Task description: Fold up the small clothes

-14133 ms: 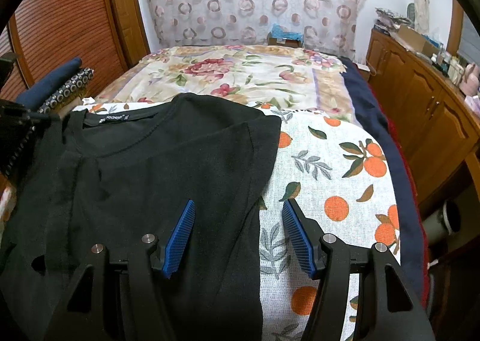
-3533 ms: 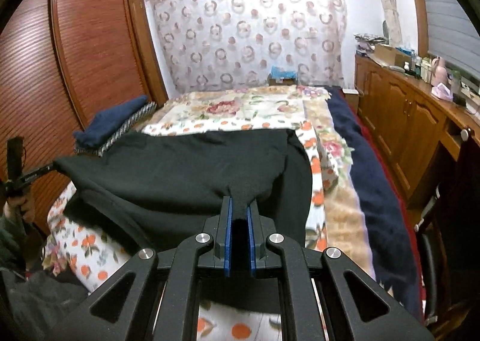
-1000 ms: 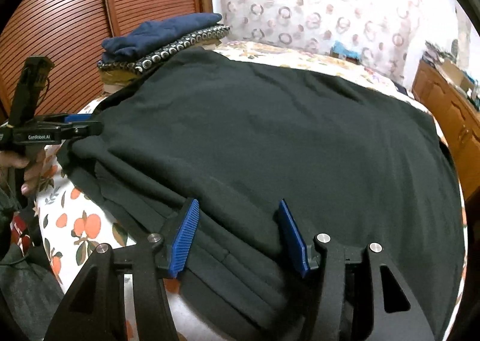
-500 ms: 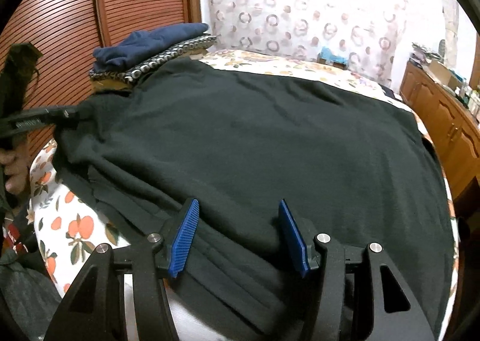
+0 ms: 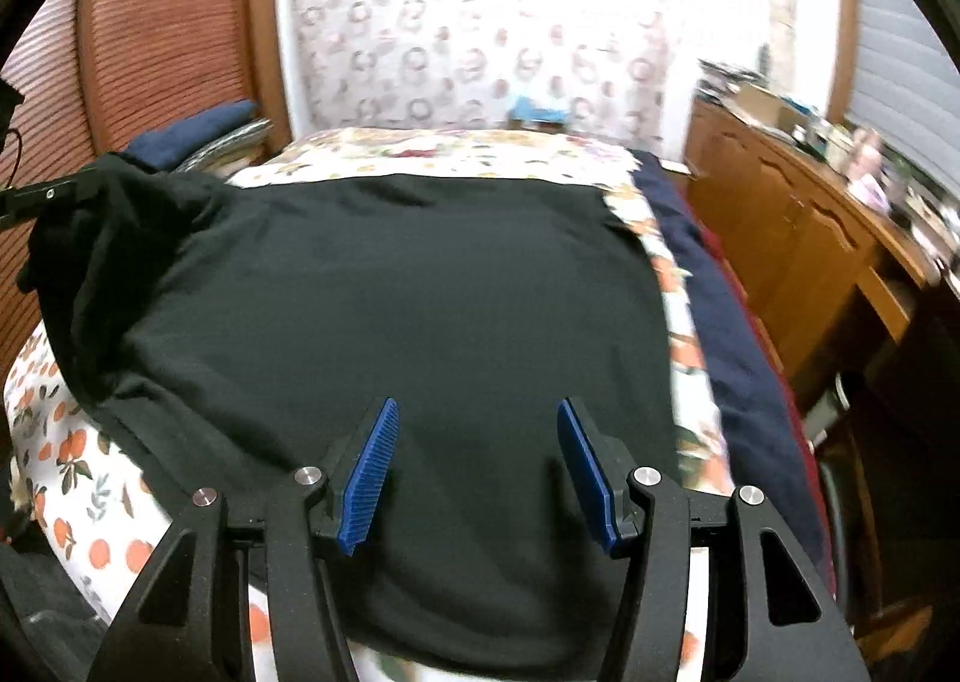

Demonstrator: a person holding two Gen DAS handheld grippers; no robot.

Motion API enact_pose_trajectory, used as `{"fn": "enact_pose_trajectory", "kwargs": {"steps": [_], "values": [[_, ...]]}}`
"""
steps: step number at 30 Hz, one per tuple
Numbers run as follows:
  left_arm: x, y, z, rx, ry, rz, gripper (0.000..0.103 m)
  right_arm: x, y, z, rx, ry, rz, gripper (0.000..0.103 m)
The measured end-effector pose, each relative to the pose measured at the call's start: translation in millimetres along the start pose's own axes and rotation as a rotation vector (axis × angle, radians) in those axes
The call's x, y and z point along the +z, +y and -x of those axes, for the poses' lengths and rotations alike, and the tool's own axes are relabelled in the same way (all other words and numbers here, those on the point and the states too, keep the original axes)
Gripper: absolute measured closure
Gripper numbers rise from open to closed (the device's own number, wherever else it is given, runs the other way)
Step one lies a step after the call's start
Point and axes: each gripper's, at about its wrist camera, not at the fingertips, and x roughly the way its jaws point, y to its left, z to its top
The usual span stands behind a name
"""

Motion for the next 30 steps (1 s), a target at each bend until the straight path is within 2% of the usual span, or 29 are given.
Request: {"fn": "enact_pose_trajectory", "kwargs": {"steps": [5, 10, 14, 16, 19, 20, 22, 24, 30], "values": [[28.3, -40.2, -22.0, -0.082, 0.002, -0.069, 0.093, -6.8, -7.4, 14.7, -0.021, -0.017, -0.035, 0.046], [57.7, -86.6, -39.2, -0.153, 0.016, -0.159, 0.093, -6.9, 5.4, 17.8, -0.034, -0.03, -0.051, 0.046], [65.7, -112.9, -45.3, -0.189, 0.031, -0.191, 0.092, -8.0, 8.2, 22.7, -0.039, -0.046, -0.065, 0.046], [60.2, -118.5, -52.6, -0.189, 0.065, -0.184, 0.092, -10.4, 8.9, 24.0, -0.042, -0.05, -0.068, 0.046], [43.3, -115.1, -63.5, -0.184, 0.124, -0.185, 0.077, -16.2, 9.3, 25.5, -0.04, -0.049, -0.078, 0.046], [41.0, -116.4, -66.0, -0.173, 0.127, -0.183, 0.061, -17.2, 9.8, 25.7, -0.042, -0.047, -0.077, 0.046], [35.0, -110.5, -63.5, -0.152, 0.127, -0.175, 0.049, -17.9, 6.8, 24.7, -0.043, -0.043, -0.075, 0.046], [31.3, -102.0, -59.7, -0.131, 0.124, -0.155, 0.023, -17.2, 8.6, 25.2, -0.046, -0.043, -0.081, 0.046], [18.8, -62.8, -44.8, -0.037, 0.106, -0.091, 0.021, -6.9, 13.0, 26.5, -0.036, -0.055, -0.07, 0.046]]}}
